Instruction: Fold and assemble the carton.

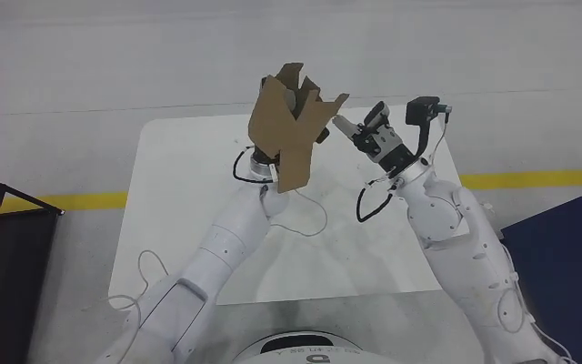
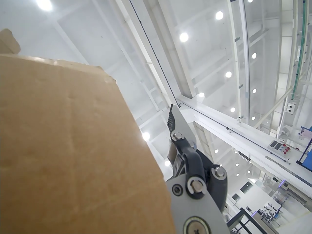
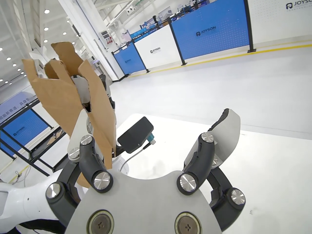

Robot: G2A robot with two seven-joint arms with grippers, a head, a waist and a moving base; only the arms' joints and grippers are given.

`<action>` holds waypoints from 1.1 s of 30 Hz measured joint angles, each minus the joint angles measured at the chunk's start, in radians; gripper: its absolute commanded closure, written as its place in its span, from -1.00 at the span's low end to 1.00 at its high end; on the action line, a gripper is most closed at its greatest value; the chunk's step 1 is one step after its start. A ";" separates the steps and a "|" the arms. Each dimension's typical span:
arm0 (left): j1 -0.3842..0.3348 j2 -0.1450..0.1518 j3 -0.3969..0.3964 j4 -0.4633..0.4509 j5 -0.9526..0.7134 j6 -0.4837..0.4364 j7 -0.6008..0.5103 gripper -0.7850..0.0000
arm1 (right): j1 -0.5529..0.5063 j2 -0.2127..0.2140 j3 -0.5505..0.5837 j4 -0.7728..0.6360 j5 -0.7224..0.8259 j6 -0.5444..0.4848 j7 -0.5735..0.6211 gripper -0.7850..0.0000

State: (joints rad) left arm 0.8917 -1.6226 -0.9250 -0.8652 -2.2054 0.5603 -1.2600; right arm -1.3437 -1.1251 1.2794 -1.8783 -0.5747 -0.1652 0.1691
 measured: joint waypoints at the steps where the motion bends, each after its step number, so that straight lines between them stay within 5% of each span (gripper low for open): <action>1: 0.001 -0.001 -0.005 -0.002 0.004 0.001 0.001 -0.04 | 0.003 -0.002 -0.004 -0.001 -0.002 0.010 -0.001 -1.00; 5: 0.005 -0.004 -0.017 -0.003 0.018 0.004 0.004 -0.16 | 0.016 -0.006 -0.019 -0.006 -0.009 0.012 0.006 -1.00; 10: 0.008 -0.007 -0.024 -0.001 0.043 0.009 0.009 -0.78 | 0.032 -0.010 -0.026 -0.021 -0.018 0.011 0.013 -1.00; 15: 0.011 -0.011 -0.028 0.001 0.057 0.012 0.012 -0.97 | 0.045 -0.014 -0.035 -0.032 -0.030 0.019 0.025 -1.00; 24: 0.015 -0.015 -0.064 0.016 0.039 0.010 0.010 -0.99 | 0.032 -0.023 -0.020 -0.021 0.024 0.047 -0.001 -1.00; 33: 0.015 -0.015 -0.101 0.027 0.036 0.022 0.022 -0.98 | -0.007 -0.025 -0.009 -0.027 0.068 -0.047 -0.007 -1.00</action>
State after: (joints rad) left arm 0.9071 -1.6380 -1.0261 -0.8386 -2.1693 0.5824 -1.2379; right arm -1.3505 -1.1498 1.2706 -1.9053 -0.5069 -0.2124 0.1616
